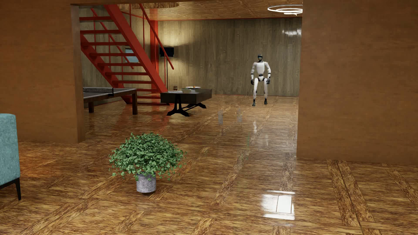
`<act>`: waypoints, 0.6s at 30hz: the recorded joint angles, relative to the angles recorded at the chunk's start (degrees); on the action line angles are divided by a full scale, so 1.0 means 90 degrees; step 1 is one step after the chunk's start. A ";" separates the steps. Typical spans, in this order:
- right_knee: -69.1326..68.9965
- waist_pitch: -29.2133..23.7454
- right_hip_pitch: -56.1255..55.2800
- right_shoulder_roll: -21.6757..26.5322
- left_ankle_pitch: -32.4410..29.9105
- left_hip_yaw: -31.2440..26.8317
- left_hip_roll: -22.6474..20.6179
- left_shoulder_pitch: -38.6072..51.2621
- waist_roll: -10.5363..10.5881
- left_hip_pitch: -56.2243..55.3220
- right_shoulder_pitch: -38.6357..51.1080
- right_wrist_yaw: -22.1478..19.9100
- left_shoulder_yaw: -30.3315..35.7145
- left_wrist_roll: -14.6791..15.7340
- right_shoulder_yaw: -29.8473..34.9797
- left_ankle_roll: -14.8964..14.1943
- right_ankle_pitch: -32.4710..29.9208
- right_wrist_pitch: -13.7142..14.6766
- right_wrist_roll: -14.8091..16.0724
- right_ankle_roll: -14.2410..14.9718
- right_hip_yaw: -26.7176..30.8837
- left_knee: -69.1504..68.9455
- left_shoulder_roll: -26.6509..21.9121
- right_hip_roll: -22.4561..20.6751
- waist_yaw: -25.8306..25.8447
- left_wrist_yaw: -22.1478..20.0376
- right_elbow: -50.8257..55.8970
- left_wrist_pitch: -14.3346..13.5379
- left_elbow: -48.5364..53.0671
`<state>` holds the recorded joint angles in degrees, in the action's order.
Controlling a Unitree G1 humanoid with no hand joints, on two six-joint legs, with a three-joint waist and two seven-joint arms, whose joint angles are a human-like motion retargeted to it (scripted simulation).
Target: Move towards the plant
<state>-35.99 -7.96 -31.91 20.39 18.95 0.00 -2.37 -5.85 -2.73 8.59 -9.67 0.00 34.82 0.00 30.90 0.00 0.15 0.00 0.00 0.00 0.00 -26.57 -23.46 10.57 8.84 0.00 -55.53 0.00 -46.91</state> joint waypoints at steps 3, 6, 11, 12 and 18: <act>0.0559 0.0065 -0.0049 0.0017 -0.0039 0.0000 0.0182 0.0263 0.0094 0.0338 -0.0116 0.0000 -0.0048 0.0000 0.0370 0.0000 0.0063 0.0000 0.0000 0.0000 0.0000 0.0057 0.0117 0.0035 0.0193 0.0000 -0.0720 0.0000 0.0160; -0.0332 0.0169 -0.0299 0.0017 -0.1197 0.0000 0.0419 0.0012 0.0208 0.0584 -0.0261 0.0000 -0.0365 0.0000 0.0451 0.0000 -0.0074 0.0000 0.0000 0.0000 0.0000 0.0012 0.0217 0.0030 0.0210 0.0000 -0.1077 0.0000 0.0600; -0.0648 0.0094 0.1139 0.0308 -0.4699 0.0000 0.0665 -0.1008 0.0539 -0.1310 0.0012 0.0000 -0.0615 0.0000 0.0208 0.0000 0.0678 0.0000 0.0000 0.0000 0.0000 -0.4081 0.0215 -0.0499 -0.0570 0.0000 -0.0399 0.0000 0.0995; -0.0467 0.0075 0.1469 0.0401 -0.4432 0.0000 0.0587 -0.1079 0.0539 -0.1868 0.0211 0.0000 -0.0527 0.0000 0.0074 0.0000 0.0781 0.0000 0.0000 0.0000 0.0000 -0.4940 0.0190 -0.0607 -0.0805 0.0000 -0.0193 0.0000 0.0974; 0.0321 -0.0033 0.3614 0.0664 -0.4290 0.0000 0.0142 -0.1502 0.0376 -0.3790 0.1338 0.0000 0.0006 0.0000 -0.0949 0.0000 0.1292 0.0000 0.0000 0.0000 0.0000 -0.2591 0.0120 -0.0602 -0.1962 0.0000 0.1133 0.0000 0.0770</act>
<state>-33.10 -8.26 0.61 26.37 -19.66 0.00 -1.10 -19.37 0.66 -25.52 2.37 0.00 34.87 0.00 22.37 0.00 11.78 0.00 0.00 0.00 0.00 -49.89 -22.38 5.15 -8.82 0.00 -45.34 0.00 -39.98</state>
